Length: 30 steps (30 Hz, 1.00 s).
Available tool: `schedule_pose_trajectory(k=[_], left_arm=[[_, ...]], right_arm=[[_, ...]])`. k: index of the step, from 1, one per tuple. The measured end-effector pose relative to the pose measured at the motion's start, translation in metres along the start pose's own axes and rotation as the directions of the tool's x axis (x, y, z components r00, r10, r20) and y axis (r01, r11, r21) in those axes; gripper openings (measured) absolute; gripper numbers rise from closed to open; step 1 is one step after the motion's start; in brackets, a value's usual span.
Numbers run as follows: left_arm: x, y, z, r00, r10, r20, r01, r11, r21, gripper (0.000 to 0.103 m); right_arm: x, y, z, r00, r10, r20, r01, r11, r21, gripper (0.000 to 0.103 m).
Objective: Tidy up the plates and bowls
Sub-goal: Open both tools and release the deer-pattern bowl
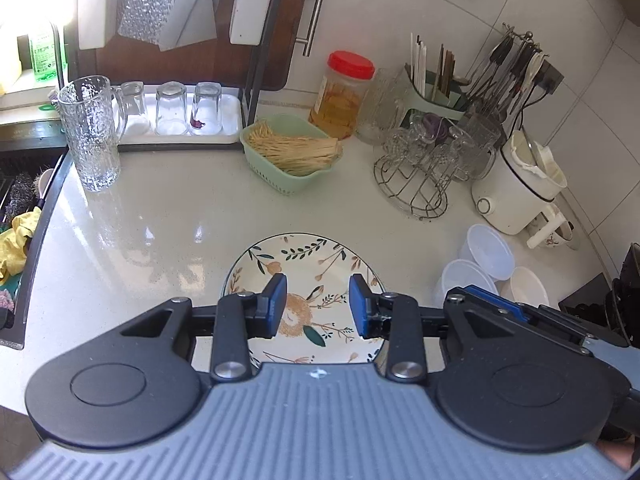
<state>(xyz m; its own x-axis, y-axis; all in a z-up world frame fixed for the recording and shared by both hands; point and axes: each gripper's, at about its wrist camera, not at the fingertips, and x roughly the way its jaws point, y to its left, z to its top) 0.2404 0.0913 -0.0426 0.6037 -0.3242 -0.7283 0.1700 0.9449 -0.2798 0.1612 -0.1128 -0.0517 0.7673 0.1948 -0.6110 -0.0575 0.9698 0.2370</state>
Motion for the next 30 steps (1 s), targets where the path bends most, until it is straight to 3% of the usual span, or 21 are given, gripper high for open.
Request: schedule_pose_trajectory(k=[11, 30], left_arm=[[-0.031, -0.018, -0.029, 1.000, 0.022, -0.001, -0.022, 1.000, -0.005, 0.038], [-0.036, -0.048, -0.057, 1.000, -0.024, -0.010, 0.024, 0.999, 0.047, 0.042]], right_arm=[[-0.045, -0.005, -0.011, 0.999, 0.033, 0.040, -0.033, 0.999, 0.000, 0.016], [-0.076, -0.024, -0.032, 0.995, -0.044, 0.094, 0.043, 0.999, 0.017, 0.016]])
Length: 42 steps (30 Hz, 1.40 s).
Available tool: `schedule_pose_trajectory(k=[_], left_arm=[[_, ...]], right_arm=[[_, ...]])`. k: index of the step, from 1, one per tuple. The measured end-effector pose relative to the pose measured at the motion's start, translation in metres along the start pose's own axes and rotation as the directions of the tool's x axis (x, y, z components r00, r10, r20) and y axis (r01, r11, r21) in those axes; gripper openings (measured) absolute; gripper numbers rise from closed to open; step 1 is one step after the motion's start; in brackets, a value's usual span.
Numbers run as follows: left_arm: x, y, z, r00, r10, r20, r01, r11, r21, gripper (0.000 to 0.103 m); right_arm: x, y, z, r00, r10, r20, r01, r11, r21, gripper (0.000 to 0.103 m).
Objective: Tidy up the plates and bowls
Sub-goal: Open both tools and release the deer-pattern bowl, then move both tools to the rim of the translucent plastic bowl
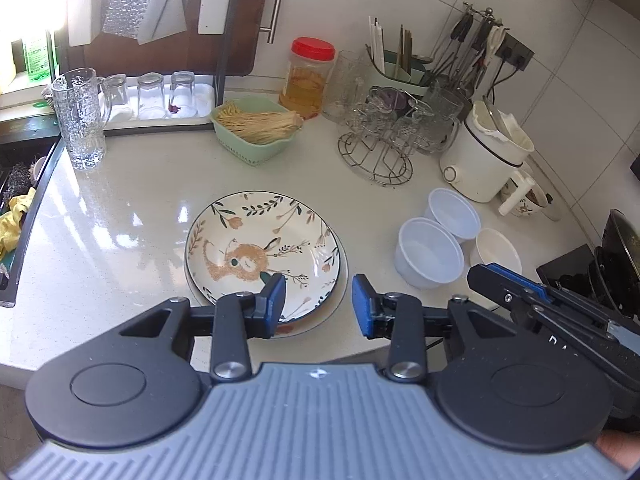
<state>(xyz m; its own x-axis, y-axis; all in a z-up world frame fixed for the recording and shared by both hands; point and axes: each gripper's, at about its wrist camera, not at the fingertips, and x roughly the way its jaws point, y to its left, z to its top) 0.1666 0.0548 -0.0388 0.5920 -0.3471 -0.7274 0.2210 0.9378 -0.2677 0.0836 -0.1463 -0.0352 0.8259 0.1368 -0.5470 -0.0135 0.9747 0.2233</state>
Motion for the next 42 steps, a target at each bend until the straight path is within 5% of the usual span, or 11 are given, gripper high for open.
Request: schedule_pose_trajectory(k=[42], left_arm=[[0.134, -0.084, 0.039, 0.984, -0.171, -0.056, 0.177, 0.978, 0.114, 0.052]], right_arm=[[0.041, -0.110, -0.003, 0.981, -0.194, -0.017, 0.194, 0.975, 0.109, 0.018]])
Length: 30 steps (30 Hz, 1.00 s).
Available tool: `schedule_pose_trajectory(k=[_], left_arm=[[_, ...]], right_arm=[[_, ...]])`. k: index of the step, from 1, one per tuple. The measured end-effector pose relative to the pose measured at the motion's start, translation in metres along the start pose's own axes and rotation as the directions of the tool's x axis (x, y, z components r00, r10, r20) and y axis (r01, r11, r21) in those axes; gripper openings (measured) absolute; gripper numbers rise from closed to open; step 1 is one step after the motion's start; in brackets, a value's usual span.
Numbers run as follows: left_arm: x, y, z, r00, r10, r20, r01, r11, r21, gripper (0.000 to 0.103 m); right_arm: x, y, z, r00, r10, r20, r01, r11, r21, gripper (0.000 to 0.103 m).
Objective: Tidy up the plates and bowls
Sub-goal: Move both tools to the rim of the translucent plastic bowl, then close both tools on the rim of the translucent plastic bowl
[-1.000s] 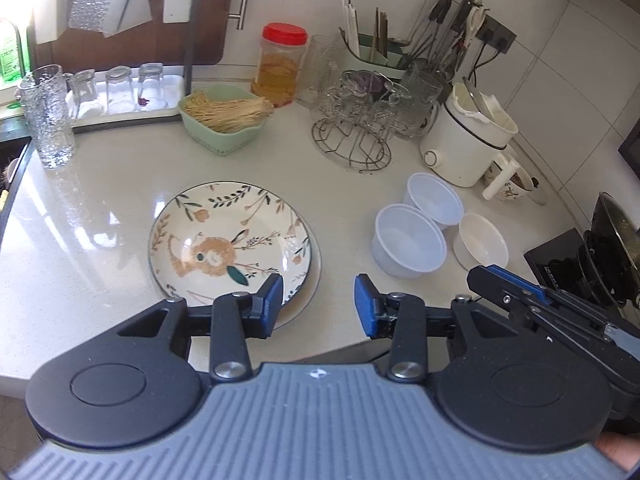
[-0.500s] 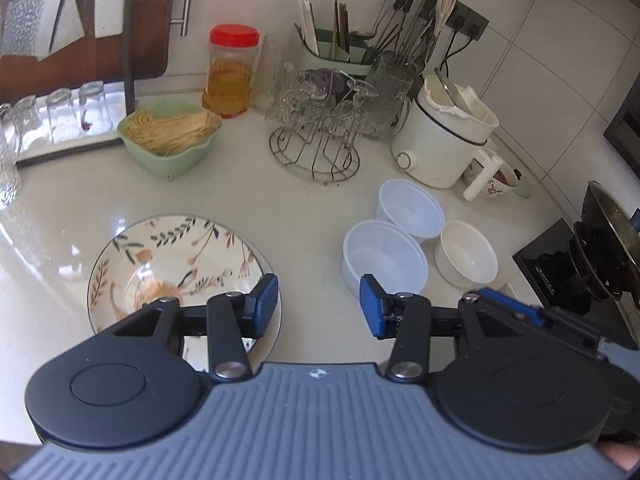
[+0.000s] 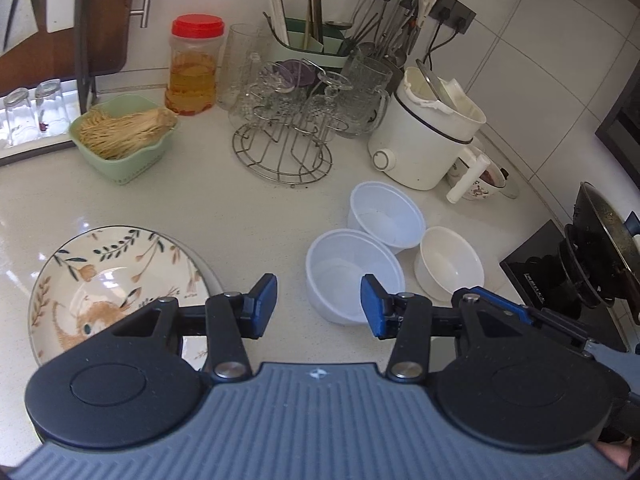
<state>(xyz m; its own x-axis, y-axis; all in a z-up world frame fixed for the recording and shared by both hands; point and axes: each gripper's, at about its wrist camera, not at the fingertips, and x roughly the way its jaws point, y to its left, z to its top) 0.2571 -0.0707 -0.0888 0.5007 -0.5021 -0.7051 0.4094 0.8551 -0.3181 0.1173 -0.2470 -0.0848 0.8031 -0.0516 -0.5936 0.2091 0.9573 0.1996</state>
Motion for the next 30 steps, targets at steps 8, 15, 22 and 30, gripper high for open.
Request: schedule_pose_trajectory(k=[8, 15, 22, 30], left_arm=[[0.030, -0.008, 0.007, 1.000, 0.000, -0.023, 0.002, 0.998, 0.061, 0.066], [0.053, -0.008, 0.007, 1.000, 0.003, -0.024, -0.001, 0.997, 0.075, 0.066], [0.072, -0.003, 0.009, 1.000, -0.008, -0.027, 0.011, 0.995, 0.101, 0.066], [0.096, 0.007, 0.019, 0.995, -0.037, -0.090, 0.044, 0.996, 0.079, 0.066]], right_arm=[[0.017, -0.013, -0.002, 1.000, -0.023, 0.007, 0.022, 0.999, 0.027, 0.041], [0.033, -0.022, -0.008, 1.000, -0.026, 0.016, 0.025, 0.999, 0.044, 0.061], [0.047, -0.024, -0.012, 0.999, -0.036, 0.026, 0.034, 0.997, 0.064, 0.061], [0.062, -0.026, -0.004, 0.999, -0.054, 0.002, 0.053, 0.993, 0.102, 0.060]])
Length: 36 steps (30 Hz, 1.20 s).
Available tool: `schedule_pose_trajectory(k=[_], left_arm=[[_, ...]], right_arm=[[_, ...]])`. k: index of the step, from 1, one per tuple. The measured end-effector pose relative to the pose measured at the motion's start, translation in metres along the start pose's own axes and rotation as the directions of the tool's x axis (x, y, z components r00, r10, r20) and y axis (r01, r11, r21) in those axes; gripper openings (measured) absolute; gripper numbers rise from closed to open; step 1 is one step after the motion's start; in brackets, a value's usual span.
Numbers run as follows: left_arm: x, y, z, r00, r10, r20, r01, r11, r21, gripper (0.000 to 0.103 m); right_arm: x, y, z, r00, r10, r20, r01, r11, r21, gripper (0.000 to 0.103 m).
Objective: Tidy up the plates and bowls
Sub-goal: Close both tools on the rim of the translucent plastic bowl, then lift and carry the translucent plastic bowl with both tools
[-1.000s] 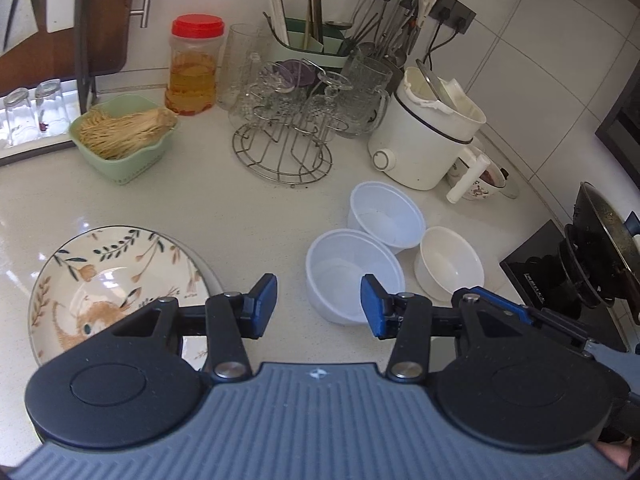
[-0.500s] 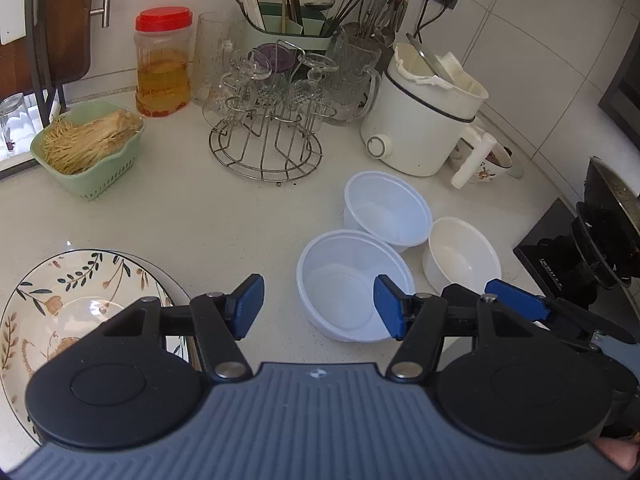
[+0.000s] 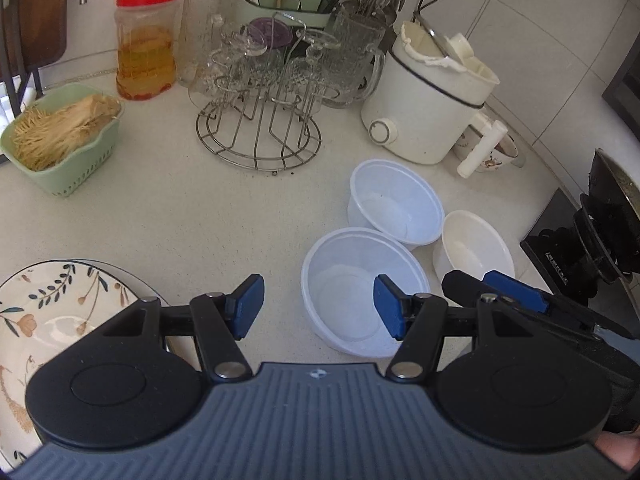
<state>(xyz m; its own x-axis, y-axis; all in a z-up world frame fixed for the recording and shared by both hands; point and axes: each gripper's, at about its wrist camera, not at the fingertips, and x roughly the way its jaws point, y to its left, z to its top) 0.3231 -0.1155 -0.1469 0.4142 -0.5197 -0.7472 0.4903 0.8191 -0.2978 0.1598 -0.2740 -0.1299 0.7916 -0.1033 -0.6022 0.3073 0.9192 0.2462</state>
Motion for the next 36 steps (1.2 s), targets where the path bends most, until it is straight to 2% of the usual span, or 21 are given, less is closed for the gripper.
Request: schedule_pose_trajectory(k=[9, 13, 14, 17, 19, 20, 22, 24, 28, 31, 36], left_arm=[[0.034, 0.006, 0.008, 0.999, -0.014, -0.049, 0.014, 1.000, -0.008, 0.064], [0.043, 0.006, 0.009, 0.996, -0.012, -0.090, 0.015, 1.000, 0.025, 0.064], [0.046, 0.006, 0.009, 0.995, -0.011, -0.098, 0.015, 0.999, 0.037, 0.064], [0.051, 0.005, 0.008, 0.993, -0.016, -0.114, 0.021, 0.999, 0.044, 0.054], [0.054, 0.006, 0.008, 0.992, -0.028, -0.121, 0.032, 0.999, 0.034, 0.043], [0.055, 0.007, 0.008, 0.992, -0.032, -0.121, 0.036, 0.999, 0.030, 0.040], [0.056, 0.007, 0.010, 0.992, -0.037, -0.117, 0.040, 0.999, 0.028, 0.028], [0.055, 0.007, 0.012, 0.993, -0.044, -0.107, 0.048, 0.998, 0.034, 0.023], [0.053, 0.006, 0.016, 0.994, -0.046, -0.099, 0.050, 0.998, 0.041, 0.021], [0.052, 0.006, 0.017, 0.992, -0.063, -0.107, 0.067, 0.997, 0.031, 0.019], [0.046, 0.008, 0.020, 0.995, -0.039, -0.093, 0.041, 0.999, 0.023, 0.019]], right_arm=[[0.032, -0.009, -0.006, 0.996, -0.068, -0.058, 0.070, 0.997, 0.034, 0.053], [0.038, -0.012, -0.009, 0.995, -0.071, -0.069, 0.075, 0.995, 0.062, 0.051], [0.039, -0.012, -0.010, 0.995, -0.070, -0.074, 0.075, 0.995, 0.067, 0.047], [0.044, -0.014, -0.011, 0.993, -0.071, -0.092, 0.078, 0.994, 0.075, 0.037], [0.047, -0.015, -0.011, 0.992, -0.066, -0.104, 0.075, 0.994, 0.085, 0.031], [0.048, -0.015, -0.011, 0.992, -0.063, -0.108, 0.073, 0.993, 0.091, 0.027], [0.051, -0.016, -0.011, 0.992, -0.058, -0.114, 0.070, 0.992, 0.105, 0.025], [0.054, -0.016, -0.010, 0.992, -0.051, -0.117, 0.064, 0.992, 0.110, 0.023], [0.055, -0.012, -0.007, 0.993, -0.025, -0.118, 0.038, 0.993, 0.111, 0.022], [0.056, -0.008, -0.006, 0.992, 0.033, -0.124, -0.017, 0.992, 0.125, 0.022], [0.054, 0.001, -0.006, 0.992, 0.051, -0.116, -0.042, 0.996, 0.082, 0.021]])
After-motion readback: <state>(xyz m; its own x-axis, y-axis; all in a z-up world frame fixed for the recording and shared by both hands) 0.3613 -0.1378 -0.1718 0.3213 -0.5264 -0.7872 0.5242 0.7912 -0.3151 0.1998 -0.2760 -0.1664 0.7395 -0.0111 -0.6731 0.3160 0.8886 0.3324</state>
